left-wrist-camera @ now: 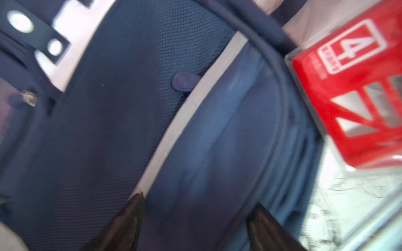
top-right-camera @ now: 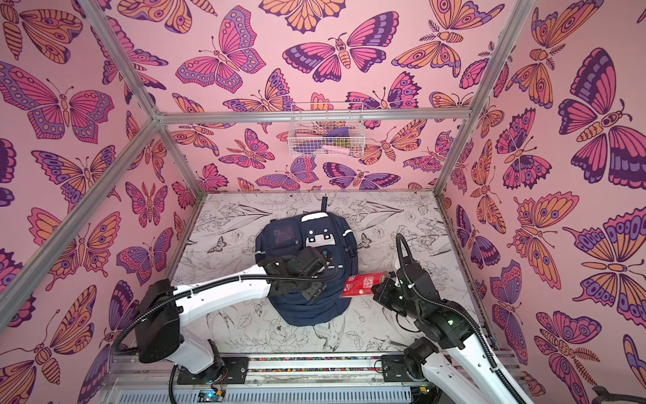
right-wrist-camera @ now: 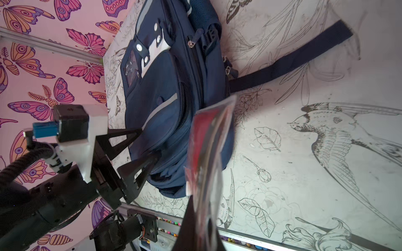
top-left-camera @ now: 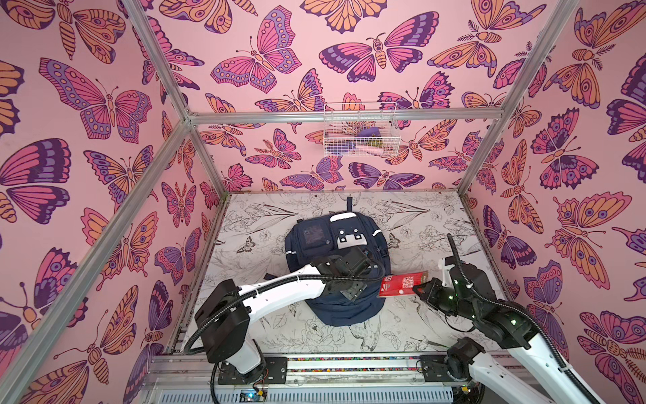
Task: Pack books, pencil case, and school supplies into a backpack
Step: Open the student bag at the center of the table, then place the ruler set bag in the student bag.
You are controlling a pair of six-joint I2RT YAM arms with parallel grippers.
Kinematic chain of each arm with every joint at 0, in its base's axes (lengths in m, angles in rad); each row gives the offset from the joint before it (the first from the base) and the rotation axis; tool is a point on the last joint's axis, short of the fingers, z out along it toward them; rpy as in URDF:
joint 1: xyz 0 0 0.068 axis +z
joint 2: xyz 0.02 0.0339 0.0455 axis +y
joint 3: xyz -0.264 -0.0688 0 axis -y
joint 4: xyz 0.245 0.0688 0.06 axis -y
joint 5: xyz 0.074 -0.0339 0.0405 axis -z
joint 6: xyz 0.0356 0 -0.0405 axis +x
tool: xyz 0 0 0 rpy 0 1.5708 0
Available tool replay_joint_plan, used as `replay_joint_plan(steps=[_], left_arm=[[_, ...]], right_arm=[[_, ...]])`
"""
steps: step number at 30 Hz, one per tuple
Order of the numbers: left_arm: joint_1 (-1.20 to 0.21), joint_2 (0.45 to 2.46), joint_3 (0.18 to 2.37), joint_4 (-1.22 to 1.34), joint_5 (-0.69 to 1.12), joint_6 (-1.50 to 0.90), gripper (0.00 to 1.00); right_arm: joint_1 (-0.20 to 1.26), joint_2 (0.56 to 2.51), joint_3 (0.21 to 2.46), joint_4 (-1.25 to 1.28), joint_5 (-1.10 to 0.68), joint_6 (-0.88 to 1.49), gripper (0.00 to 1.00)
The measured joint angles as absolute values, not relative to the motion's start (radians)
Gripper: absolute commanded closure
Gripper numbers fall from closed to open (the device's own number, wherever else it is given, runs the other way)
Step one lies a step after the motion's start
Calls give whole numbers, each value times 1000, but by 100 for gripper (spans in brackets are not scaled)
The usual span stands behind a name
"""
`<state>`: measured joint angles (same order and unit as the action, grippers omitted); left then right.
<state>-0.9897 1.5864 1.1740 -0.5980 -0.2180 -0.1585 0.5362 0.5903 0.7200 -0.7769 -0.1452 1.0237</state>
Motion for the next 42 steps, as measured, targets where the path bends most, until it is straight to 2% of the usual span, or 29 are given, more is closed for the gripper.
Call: replay_joint_plan(steps=[3, 5, 6, 12, 20, 24, 32, 42], left_arm=[[-990, 1581, 1177, -607, -272, -163, 85], [-991, 1562, 1177, -606, -303, -161, 98], [-989, 1547, 1176, -603, -316, -163, 100], [-958, 1435, 1155, -564, -322, -175, 100], [-822, 1365, 1092, -549, -152, -265, 100], [-762, 1344, 1065, -527, -74, -309, 100], [-704, 1298, 1010, -442, 42, -343, 100], [-661, 1253, 982, -380, 159, -376, 100]], right_arm=[[536, 595, 687, -724, -179, 1045, 100], [536, 600, 663, -667, -203, 1061, 100], [536, 604, 653, -641, -213, 1071, 100], [544, 671, 613, -414, -267, 1127, 100], [669, 903, 627, -125, -240, 1155, 100], [722, 902, 645, -121, -178, 1143, 100], [730, 748, 658, -226, -134, 1111, 100], [749, 981, 659, -91, -232, 1093, 100]])
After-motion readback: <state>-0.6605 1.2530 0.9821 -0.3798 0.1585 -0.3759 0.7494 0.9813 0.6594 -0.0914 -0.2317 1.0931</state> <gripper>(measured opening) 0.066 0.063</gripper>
